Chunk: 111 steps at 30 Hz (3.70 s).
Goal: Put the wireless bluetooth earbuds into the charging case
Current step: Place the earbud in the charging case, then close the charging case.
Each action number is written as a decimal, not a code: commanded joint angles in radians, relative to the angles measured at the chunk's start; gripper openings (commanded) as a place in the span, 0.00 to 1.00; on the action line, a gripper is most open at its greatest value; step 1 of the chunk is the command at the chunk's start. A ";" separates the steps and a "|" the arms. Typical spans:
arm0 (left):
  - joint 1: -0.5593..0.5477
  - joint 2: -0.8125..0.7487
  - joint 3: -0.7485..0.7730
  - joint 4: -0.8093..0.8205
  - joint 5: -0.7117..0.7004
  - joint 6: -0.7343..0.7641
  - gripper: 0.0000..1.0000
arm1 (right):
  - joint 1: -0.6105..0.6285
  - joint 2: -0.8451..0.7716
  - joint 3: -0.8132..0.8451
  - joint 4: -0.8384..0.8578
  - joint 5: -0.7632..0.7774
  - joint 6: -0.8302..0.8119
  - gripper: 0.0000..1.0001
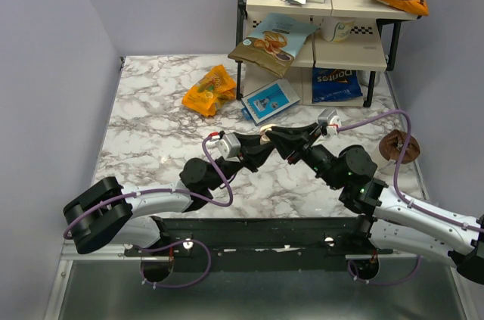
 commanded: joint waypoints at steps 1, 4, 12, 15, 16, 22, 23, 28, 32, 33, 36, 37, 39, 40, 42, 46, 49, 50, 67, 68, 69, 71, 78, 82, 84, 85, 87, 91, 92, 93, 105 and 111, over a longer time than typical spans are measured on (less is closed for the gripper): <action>0.005 -0.005 0.026 0.111 0.024 -0.006 0.00 | 0.009 -0.001 0.014 -0.049 0.020 -0.012 0.32; 0.005 -0.005 0.024 0.112 0.024 -0.004 0.00 | 0.010 0.004 0.021 -0.059 0.021 -0.010 0.39; 0.005 -0.002 0.023 0.117 0.025 -0.007 0.00 | 0.012 -0.001 0.025 -0.065 0.035 -0.004 0.48; 0.005 0.001 0.024 0.117 0.027 -0.006 0.00 | 0.014 -0.010 0.041 -0.077 0.040 0.000 0.50; 0.005 0.001 0.023 0.118 0.027 -0.006 0.00 | 0.012 -0.013 0.047 -0.083 0.044 0.002 0.51; 0.005 0.004 0.016 0.131 0.030 -0.010 0.00 | 0.012 -0.041 0.106 -0.138 0.074 0.006 0.57; 0.005 0.004 0.016 0.132 0.030 -0.012 0.00 | 0.012 -0.039 0.114 -0.152 0.078 0.006 0.58; 0.005 0.000 0.013 0.135 0.041 -0.013 0.00 | 0.012 -0.047 0.152 -0.190 0.118 0.011 0.59; 0.005 -0.009 0.003 0.147 0.050 -0.013 0.00 | 0.014 -0.059 0.197 -0.307 0.175 -0.003 0.54; 0.005 -0.013 0.000 0.150 0.053 -0.012 0.00 | 0.014 -0.058 0.212 -0.345 0.182 -0.009 0.52; 0.005 -0.023 -0.007 0.149 0.061 -0.009 0.00 | 0.012 -0.050 0.266 -0.479 0.169 -0.047 0.47; 0.005 -0.029 -0.008 0.146 0.059 -0.007 0.00 | 0.012 -0.056 0.265 -0.489 0.160 -0.055 0.47; 0.005 -0.031 -0.010 0.141 0.059 -0.004 0.00 | 0.014 -0.073 0.258 -0.522 0.135 -0.069 0.46; 0.005 -0.031 -0.011 0.141 0.059 -0.004 0.00 | 0.014 -0.073 0.261 -0.534 0.132 -0.072 0.46; 0.005 -0.029 -0.010 0.143 0.061 -0.004 0.00 | 0.014 -0.061 0.272 -0.571 0.132 -0.075 0.45; 0.005 -0.026 -0.010 0.144 0.067 -0.012 0.00 | 0.012 -0.047 0.278 -0.595 0.136 -0.075 0.45; 0.005 -0.026 -0.005 0.141 0.067 -0.012 0.00 | 0.012 -0.036 0.280 -0.598 0.132 -0.076 0.47; 0.005 -0.028 -0.005 0.140 0.067 -0.013 0.00 | 0.014 -0.033 0.281 -0.598 0.130 -0.075 0.47; 0.005 -0.026 -0.011 0.143 0.071 -0.026 0.00 | 0.012 0.028 0.311 -0.582 0.077 -0.073 0.48; 0.003 -0.025 -0.011 0.143 0.070 -0.026 0.00 | 0.014 0.027 0.309 -0.580 0.075 -0.072 0.48; 0.003 -0.025 -0.011 0.143 0.071 -0.027 0.00 | 0.014 0.027 0.309 -0.580 0.075 -0.070 0.48; 0.003 -0.022 -0.013 0.144 0.070 -0.026 0.00 | 0.012 0.025 0.311 -0.579 0.069 -0.070 0.49; 0.003 -0.016 -0.011 0.149 0.070 -0.029 0.00 | 0.015 0.021 0.318 -0.579 0.067 -0.073 0.50; 0.003 -0.023 -0.017 0.149 0.068 -0.029 0.00 | 0.012 -0.022 0.298 -0.560 0.147 -0.067 0.54; 0.003 -0.023 -0.022 0.144 0.070 -0.027 0.00 | 0.012 -0.031 0.297 -0.549 0.166 -0.067 0.56; 0.003 -0.025 -0.024 0.144 0.071 -0.030 0.00 | 0.014 -0.028 0.309 -0.554 0.188 -0.067 0.56; 0.003 -0.026 -0.028 0.144 0.076 -0.033 0.00 | 0.014 -0.018 0.324 -0.577 0.211 -0.067 0.57; 0.003 -0.036 -0.039 0.141 0.113 -0.041 0.00 | 0.012 0.030 0.382 -0.632 0.257 -0.087 0.57; 0.003 -0.040 -0.040 0.135 0.123 -0.044 0.00 | 0.014 0.059 0.418 -0.666 0.264 -0.093 0.57; 0.003 -0.043 -0.040 0.124 0.128 -0.046 0.00 | 0.012 0.077 0.436 -0.683 0.271 -0.096 0.57; -0.012 -0.079 -0.062 0.108 0.145 -0.035 0.00 | 0.007 0.237 0.553 -0.826 0.206 -0.076 0.56; -0.014 -0.089 -0.060 0.103 0.122 -0.021 0.00 | 0.009 0.208 0.525 -0.839 0.127 -0.075 0.55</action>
